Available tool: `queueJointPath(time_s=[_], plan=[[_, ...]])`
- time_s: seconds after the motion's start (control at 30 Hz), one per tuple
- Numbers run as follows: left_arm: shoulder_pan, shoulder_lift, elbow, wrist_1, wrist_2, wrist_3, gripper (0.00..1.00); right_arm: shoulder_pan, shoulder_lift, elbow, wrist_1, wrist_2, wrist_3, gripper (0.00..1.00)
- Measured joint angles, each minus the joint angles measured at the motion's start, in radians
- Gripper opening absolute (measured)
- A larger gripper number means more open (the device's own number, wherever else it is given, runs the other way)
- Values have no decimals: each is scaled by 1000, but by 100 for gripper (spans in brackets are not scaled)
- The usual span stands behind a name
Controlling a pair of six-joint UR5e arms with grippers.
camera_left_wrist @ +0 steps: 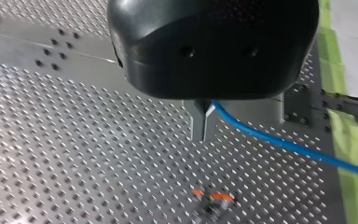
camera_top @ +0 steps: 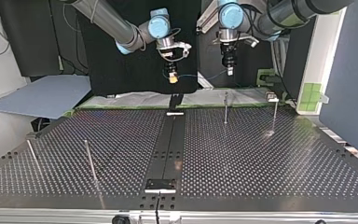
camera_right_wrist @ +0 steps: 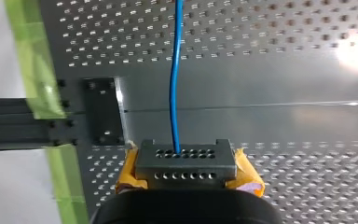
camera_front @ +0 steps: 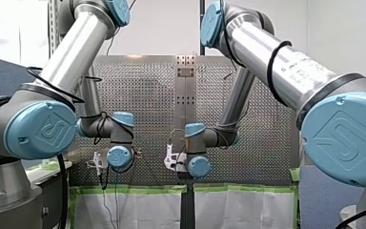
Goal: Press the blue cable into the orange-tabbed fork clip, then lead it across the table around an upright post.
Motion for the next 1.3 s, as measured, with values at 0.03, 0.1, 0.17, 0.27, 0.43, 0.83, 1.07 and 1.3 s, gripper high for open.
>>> queueJointPath(time_s=[0.03,0.1,0.17,0.27,0.43,0.83,1.07,1.3], plan=[[12,-6,1,-1,11,5,0,-3,8,-9,8,-4,-1,0],[31,-12,3,-5,29,15,0,-9,15,-23,23,-8,-3,0],[54,-14,10,-15,45,22,0,-15,19,-42,42,-11,-6,0],[85,-16,25,-36,57,27,0,-22,21,-67,75,-16,-15,0],[108,-16,61,-84,74,29,0,-37,21,-97,113,-38,-21,0],[124,-17,114,-200,125,26,0,-80,21,-111,130,-82,-24,0],[127,-47,132,-240,144,28,0,-100,23,-111,131,-105,-26,0],[132,-60,162,-250,155,19,0,-107,31,-111,126,-127,-29,0]])
